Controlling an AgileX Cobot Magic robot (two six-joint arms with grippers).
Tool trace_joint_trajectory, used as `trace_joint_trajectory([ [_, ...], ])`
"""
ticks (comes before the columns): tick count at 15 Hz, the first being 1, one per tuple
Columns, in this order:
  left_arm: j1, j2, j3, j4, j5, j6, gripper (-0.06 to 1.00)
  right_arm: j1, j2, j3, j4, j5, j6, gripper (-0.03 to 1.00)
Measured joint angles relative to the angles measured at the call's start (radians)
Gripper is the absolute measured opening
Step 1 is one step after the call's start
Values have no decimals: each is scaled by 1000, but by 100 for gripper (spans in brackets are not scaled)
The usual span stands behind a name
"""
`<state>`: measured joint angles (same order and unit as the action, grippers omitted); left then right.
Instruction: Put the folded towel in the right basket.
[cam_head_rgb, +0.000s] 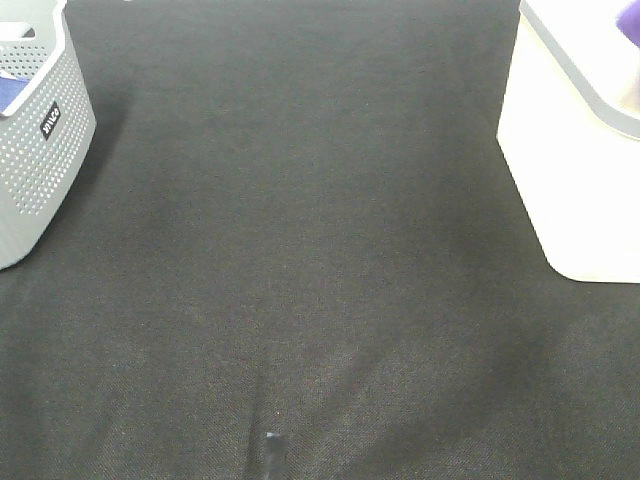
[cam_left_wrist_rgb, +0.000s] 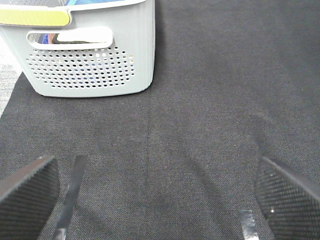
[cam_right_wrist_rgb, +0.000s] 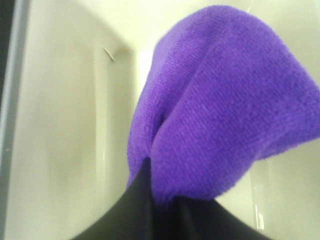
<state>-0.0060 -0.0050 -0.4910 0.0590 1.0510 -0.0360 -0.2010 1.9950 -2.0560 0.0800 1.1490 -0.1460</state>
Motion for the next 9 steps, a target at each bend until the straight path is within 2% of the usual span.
trace_joint_trajectory([
  [1,0,0,0,0,0,0,99,0,20,0,1,-1,15,7],
  [2,0,0,0,0,0,0,99,0,35,0,1,-1,25,13],
  [3,0,0,0,0,0,0,99,0,47,0,1,-2,40,31],
  [5,0,0,0,0,0,0,99,0,58,0,0,-4,43,78],
  [6,0,0,0,0,0,0,99,0,59,0,1,-9,43,89],
  [7,0,0,0,0,0,0,99,0,59,0,11,-9,43,94],
  [9,0,0,0,0,0,0,99,0,59,0,30,-8,43,97],
])
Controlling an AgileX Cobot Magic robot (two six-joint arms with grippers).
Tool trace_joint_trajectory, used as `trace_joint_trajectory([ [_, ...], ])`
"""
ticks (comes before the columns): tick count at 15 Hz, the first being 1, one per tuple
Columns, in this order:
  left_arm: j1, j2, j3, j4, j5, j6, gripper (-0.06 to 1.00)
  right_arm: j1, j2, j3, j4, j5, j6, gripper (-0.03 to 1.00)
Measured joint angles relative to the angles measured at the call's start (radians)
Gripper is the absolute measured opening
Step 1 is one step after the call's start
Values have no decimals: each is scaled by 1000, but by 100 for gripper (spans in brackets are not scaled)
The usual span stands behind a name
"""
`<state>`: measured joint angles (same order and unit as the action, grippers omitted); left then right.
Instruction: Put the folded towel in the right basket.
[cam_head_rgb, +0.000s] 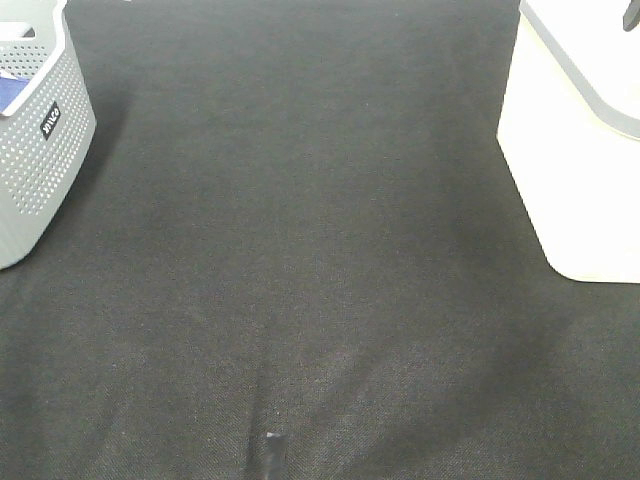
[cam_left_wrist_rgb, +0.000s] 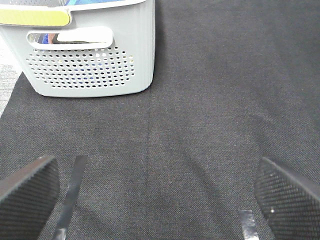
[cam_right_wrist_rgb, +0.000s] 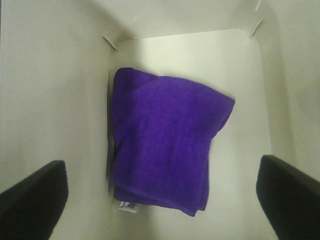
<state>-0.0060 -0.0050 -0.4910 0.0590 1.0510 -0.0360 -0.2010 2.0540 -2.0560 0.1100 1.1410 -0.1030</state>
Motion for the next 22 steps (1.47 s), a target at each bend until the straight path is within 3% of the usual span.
trace_joint_trajectory([
  [3,0,0,0,0,0,0,99,18,-2,0,-7,5,0,98],
  [10,0,0,0,0,0,0,99,230,-175,32,-46,66,60,98],
  [14,0,0,0,0,0,0,99,234,-362,254,-53,67,61,98],
  [18,0,0,0,0,0,0,99,234,-822,672,-88,0,61,98],
  [22,0,0,0,0,0,0,99,234,-1186,933,-65,36,61,98],
])
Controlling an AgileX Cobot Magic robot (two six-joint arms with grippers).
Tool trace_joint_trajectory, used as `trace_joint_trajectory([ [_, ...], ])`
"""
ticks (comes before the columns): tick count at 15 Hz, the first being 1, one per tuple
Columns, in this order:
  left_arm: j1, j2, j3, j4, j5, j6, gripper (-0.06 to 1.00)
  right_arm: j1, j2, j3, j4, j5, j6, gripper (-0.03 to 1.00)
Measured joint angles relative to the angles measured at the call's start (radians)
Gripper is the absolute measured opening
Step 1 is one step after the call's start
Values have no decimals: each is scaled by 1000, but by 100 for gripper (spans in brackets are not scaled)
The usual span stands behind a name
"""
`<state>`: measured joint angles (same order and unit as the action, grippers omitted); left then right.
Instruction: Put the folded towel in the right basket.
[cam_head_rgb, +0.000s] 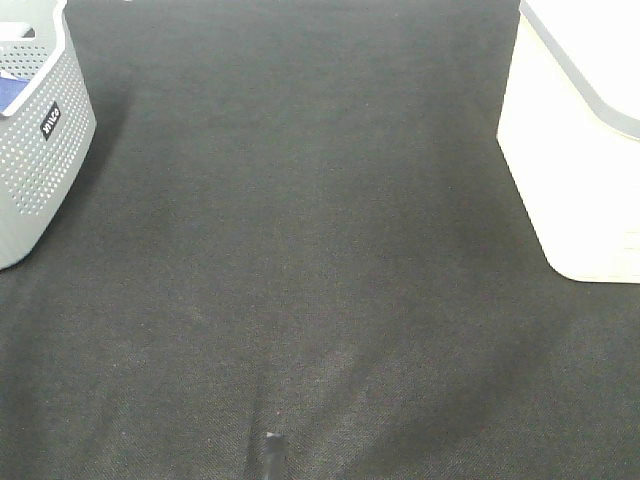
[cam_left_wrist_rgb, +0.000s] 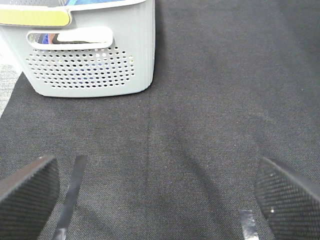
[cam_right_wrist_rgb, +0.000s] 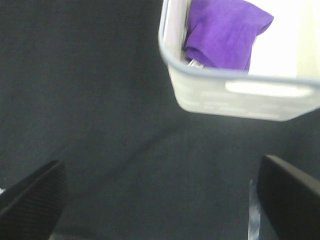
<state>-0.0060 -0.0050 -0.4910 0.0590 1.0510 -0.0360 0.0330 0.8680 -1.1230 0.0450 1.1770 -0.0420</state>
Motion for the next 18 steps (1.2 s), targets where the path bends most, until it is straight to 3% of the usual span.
trace_joint_trajectory([
  [7,0,0,0,0,0,0,99,0,-516,301,1,34,-1,98],
  [18,0,0,0,0,0,0,99,0,-873,611,7,41,-62,98],
])
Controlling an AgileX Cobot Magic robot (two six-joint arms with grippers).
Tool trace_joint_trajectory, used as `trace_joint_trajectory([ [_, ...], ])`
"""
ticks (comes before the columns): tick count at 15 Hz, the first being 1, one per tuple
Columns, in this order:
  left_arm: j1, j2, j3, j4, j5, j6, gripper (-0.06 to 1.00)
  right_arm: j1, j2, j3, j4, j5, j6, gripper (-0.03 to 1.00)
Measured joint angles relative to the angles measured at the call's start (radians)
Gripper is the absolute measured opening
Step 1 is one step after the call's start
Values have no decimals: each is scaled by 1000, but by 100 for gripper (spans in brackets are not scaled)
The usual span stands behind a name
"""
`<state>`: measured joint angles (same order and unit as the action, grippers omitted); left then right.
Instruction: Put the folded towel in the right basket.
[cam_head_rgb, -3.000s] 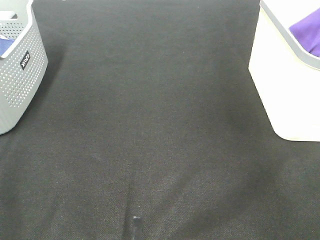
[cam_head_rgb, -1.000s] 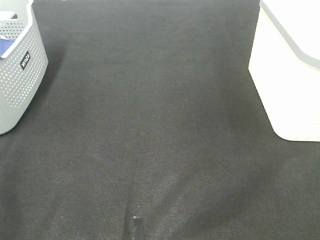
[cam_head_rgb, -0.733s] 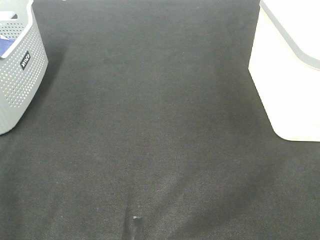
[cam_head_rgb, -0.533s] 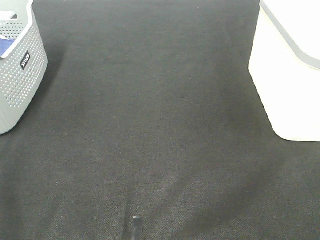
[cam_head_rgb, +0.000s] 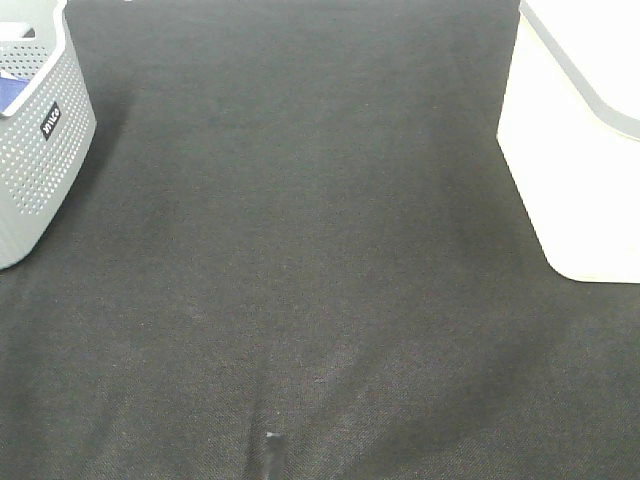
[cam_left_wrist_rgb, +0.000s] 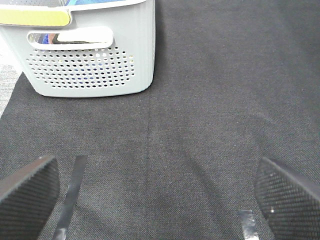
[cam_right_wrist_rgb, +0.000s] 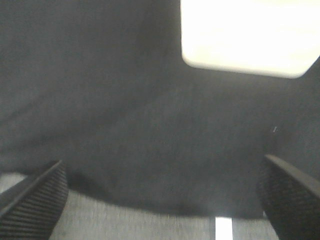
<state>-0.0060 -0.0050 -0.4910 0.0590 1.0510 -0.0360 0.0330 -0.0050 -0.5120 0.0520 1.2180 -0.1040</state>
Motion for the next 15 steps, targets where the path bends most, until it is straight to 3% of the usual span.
trace_joint_trajectory([
  [6,0,0,0,0,0,0,99,0,0,46,142,-89,-170,98],
  [15,0,0,0,0,0,0,99,0,0,46,146,-89,-184,98],
])
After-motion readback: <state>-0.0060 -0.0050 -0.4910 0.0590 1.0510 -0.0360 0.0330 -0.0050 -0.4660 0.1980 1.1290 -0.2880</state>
